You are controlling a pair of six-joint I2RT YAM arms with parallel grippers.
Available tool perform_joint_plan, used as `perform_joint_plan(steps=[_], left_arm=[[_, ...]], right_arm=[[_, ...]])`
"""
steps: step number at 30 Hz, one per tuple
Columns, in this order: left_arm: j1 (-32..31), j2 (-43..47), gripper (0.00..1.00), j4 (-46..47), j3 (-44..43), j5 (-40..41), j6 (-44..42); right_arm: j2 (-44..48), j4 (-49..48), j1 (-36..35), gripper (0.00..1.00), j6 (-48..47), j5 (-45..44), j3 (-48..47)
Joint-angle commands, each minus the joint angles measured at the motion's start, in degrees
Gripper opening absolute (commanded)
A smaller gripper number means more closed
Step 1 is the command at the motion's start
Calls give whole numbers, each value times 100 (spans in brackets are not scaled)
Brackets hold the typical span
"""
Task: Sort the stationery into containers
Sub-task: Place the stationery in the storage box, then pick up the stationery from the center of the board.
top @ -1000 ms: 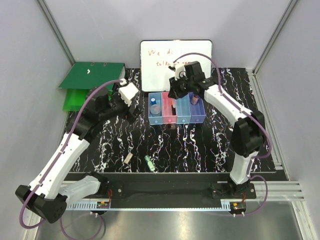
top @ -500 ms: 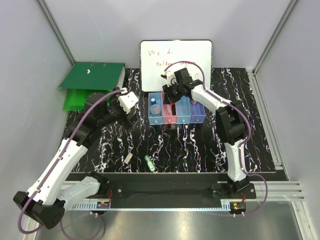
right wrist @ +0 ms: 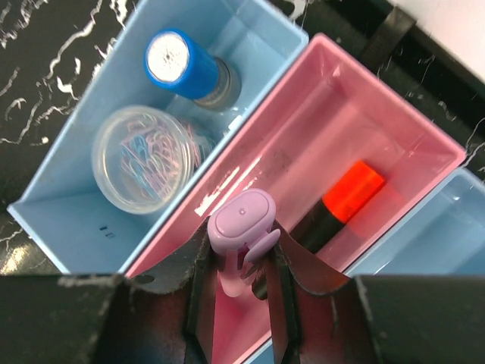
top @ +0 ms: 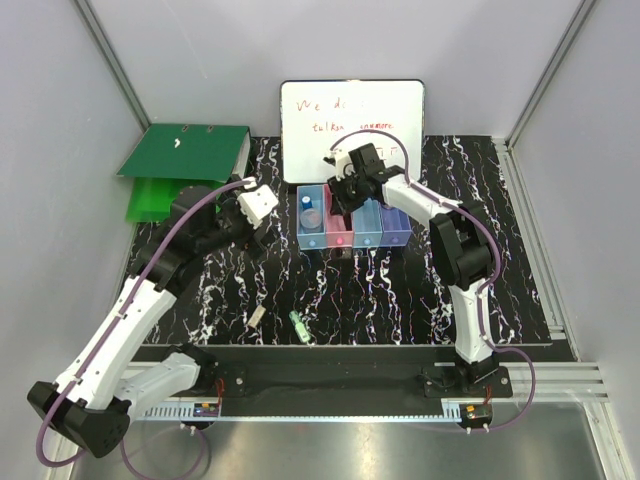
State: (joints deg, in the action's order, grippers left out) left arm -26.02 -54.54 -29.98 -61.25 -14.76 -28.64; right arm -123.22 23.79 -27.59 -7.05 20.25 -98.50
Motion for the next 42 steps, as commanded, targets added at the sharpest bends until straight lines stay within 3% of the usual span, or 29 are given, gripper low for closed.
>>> perform_joint_plan(steps=[1, 9, 13, 22, 29, 37, 42], left_arm=[[18, -4, 99, 229, -53, -88, -115], [18, -65, 99, 229, -141, -167, -115], [18, -83, 99, 229, -106, -176, -133], [18, -39, 99, 220, 489, -448, -702], [-26, -750, 98, -315, 1142, -247, -1416], [-202, -1980, 93, -1396, 518, 904, 15], [-263, -2113, 92, -1704, 719, 773, 955]], right_arm=[[307, -235, 0, 28, 11, -135, 173], [360, -243, 0, 42, -77, -249, 287], [456, -261, 0, 62, -86, -302, 287], [852, -261, -9, 62, -139, -522, 200], [1791, -7, 0, 61, -358, -960, 164], [3030, 451, 140, 61, -815, -1471, 86], [3400, 504, 325, 62, -929, -1638, -108]])
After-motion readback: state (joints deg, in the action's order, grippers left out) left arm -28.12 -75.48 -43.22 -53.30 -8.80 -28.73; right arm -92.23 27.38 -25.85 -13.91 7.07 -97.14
